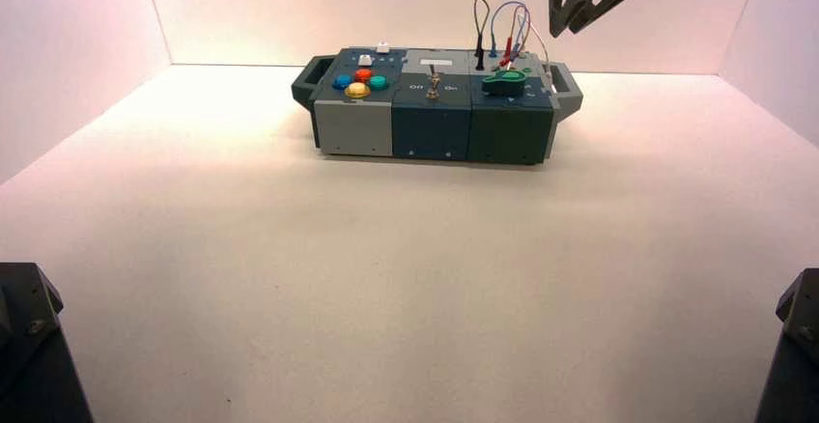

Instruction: Push the blue button with the right gripper.

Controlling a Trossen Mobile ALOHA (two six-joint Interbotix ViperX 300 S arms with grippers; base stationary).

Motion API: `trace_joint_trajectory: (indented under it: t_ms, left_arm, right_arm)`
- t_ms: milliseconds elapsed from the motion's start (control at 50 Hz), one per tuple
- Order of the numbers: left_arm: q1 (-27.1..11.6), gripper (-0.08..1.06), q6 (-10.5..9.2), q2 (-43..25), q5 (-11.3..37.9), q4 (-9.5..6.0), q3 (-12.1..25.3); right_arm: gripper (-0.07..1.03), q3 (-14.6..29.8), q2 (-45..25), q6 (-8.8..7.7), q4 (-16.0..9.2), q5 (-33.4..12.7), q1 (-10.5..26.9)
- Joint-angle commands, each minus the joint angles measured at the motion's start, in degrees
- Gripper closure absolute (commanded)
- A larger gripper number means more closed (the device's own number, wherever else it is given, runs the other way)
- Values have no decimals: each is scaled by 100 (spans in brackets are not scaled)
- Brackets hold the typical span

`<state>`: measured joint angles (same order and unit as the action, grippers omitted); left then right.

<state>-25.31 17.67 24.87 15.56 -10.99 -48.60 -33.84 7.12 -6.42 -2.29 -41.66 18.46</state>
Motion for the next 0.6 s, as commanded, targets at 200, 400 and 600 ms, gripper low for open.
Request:
trace_joint_trajectory:
  t_ms: [200,400,600]
  left_arm:
    - [123,101,44,132,-53,18,53]
    - [193,101,35,185,-53,9,53]
    - [220,101,-26,360,35,-35,79]
  right_arm:
    - [58,62,88,-9,0,35,9]
    - [61,88,202,-9,0,26,26]
    - [75,105,325,-18,-26,-35,105]
